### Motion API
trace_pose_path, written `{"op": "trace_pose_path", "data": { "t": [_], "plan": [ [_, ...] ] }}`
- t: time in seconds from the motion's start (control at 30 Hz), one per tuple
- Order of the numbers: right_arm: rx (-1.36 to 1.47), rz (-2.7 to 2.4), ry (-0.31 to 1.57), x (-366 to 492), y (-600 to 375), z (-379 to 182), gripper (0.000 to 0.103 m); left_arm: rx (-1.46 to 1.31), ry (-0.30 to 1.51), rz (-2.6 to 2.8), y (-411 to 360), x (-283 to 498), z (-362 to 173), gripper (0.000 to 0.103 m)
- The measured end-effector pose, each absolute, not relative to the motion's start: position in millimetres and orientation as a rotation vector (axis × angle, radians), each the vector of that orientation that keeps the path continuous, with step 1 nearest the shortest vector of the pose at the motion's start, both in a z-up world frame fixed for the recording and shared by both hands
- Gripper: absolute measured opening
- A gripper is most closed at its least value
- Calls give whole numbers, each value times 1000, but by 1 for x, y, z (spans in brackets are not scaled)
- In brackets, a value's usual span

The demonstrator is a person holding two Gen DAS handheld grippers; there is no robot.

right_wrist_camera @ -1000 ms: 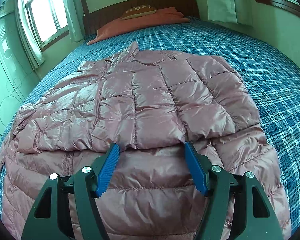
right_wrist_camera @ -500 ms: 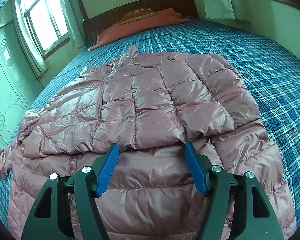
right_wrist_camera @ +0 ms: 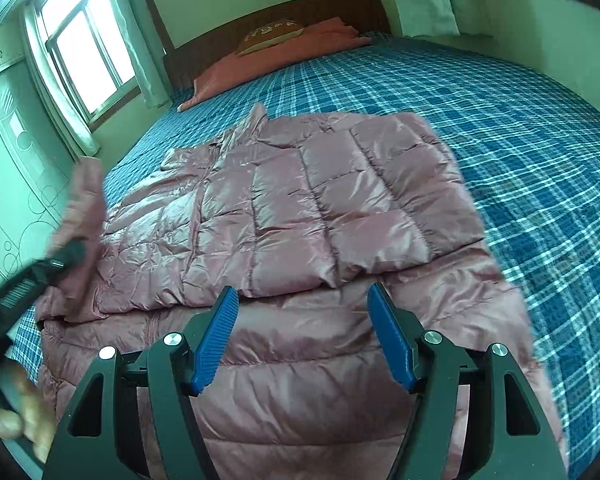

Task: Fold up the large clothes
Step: 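Lay the sleeve over the jacket body and open the left gripper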

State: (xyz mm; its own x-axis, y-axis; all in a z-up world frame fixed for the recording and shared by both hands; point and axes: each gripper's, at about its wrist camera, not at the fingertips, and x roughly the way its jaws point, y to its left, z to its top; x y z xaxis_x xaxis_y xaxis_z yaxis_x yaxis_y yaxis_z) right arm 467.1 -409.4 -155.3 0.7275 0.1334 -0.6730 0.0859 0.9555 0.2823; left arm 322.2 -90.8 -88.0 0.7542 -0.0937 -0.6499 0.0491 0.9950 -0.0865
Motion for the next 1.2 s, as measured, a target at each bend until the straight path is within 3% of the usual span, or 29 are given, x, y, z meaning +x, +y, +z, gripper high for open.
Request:
{"op": "trace_pose_path", "data": {
  "t": [0.07,0.17,0.33,0.6,0.83,0.87,0.9,1.0,1.2],
  "plan": [
    [306,22,763,467,-413,-154,66,-48,743,-106,-104,321,-96,41],
    [302,21,764,466,-415,-151,66,-44,726,-127,-104,309,-91,62],
    [309,49,751,466,-401,-138,66,-53,691,-143,-78,280,-69,71],
    [289,173,761,495,-330,-122,67,-82,677,24,16,271,-62,72],
    [236,199,847,535,-272,-145,70,-116,720,133,81,279,-81,72],
    [210,200,863,539,-265,-151,67,-116,723,137,85,280,-80,72],
    [194,204,866,541,-261,-153,42,-115,729,141,89,280,-82,72],
    [190,224,853,539,-261,-149,11,-120,731,141,93,281,-85,72],
    [141,150,732,523,-298,-116,7,-124,719,137,94,285,-82,72]
  ]
}}
